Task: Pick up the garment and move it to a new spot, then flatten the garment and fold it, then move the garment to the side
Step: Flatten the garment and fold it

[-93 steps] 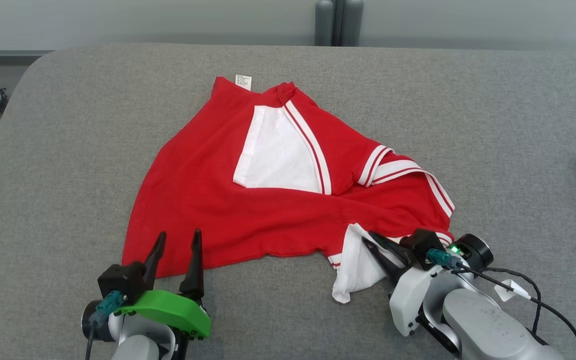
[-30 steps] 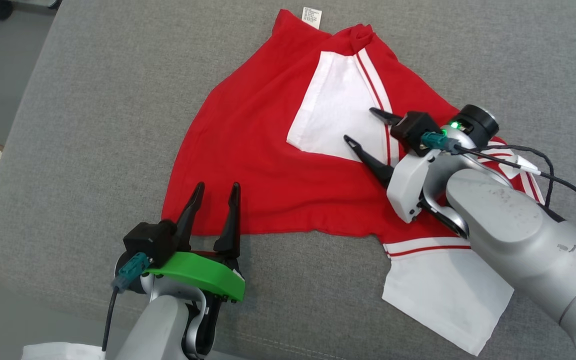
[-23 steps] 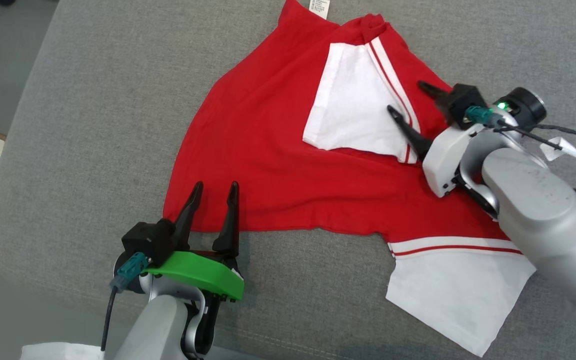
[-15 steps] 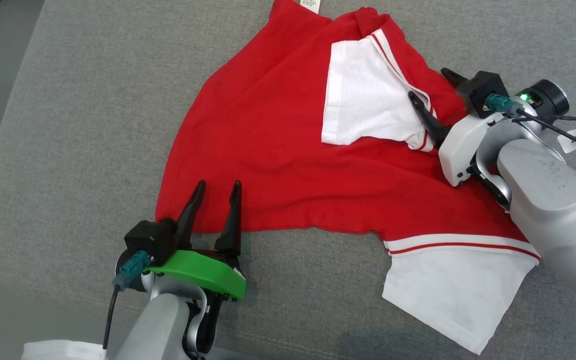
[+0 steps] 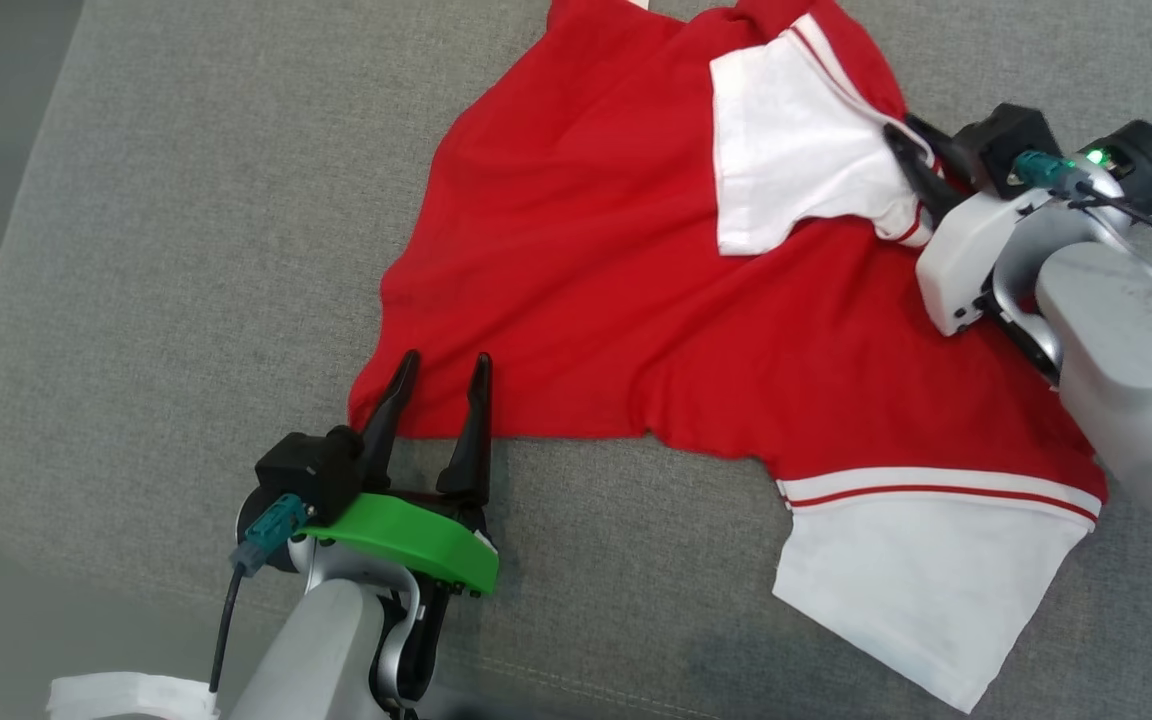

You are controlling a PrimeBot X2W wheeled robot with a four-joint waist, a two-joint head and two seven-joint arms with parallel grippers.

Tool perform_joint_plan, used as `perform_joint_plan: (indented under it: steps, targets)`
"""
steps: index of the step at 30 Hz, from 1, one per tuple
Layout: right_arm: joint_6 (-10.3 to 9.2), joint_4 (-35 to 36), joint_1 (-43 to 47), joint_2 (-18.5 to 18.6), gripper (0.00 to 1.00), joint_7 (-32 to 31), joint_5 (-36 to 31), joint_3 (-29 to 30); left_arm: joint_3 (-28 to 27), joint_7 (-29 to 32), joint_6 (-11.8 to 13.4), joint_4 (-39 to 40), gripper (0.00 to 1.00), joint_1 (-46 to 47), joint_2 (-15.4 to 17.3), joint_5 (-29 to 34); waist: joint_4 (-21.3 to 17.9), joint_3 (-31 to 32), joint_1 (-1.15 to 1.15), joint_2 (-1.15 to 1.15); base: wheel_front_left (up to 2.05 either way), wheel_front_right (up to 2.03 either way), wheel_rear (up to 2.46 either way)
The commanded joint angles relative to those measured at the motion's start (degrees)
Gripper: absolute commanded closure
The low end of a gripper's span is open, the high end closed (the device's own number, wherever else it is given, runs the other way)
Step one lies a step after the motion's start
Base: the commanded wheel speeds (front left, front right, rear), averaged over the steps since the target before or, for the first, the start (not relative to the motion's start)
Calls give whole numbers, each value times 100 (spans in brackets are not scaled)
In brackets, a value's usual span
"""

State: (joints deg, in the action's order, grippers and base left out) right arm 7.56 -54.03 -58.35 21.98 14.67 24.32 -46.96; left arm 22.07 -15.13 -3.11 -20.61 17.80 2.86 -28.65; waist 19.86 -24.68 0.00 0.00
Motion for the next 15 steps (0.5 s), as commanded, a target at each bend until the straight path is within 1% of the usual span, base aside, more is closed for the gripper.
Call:
perform_joint_plan:
  steps: [1, 8, 9, 10, 11, 15]
  targets:
    - [-14, -130, -185, 130, 100, 15, -80, 133, 9, -1, -44, 39, 0, 51, 9, -27, 58, -94, 0, 0, 0, 0, 0]
    - [-14, -731, -819, 413, 100, -65, -519, 490, 220, -1, -42, 87, 0, 184, 10, -82, 286, -307, 0, 0, 0, 0, 0]
    - [-14, -828, -882, 407, 84, -83, -542, 558, 253, -1, -32, 89, 0, 191, 10, -95, 308, -318, 0, 0, 0, 0, 0]
    - [-13, -907, -929, 393, 17, -92, -575, 614, 275, -1, -13, 93, 0, 193, 10, -107, 320, -324, 0, 0, 0, 0, 0]
    - [-14, -998, -982, 384, 0, -87, -594, 692, 290, -1, 6, 97, 0, 193, 10, -121, 322, -326, 0, 0, 0, 0, 0]
    - [-13, -1170, -1055, 311, 0, 14, -593, 1114, 247, -1, 71, 57, 0, 120, 11, -105, 228, -206, 0, 0, 0, 0, 0]
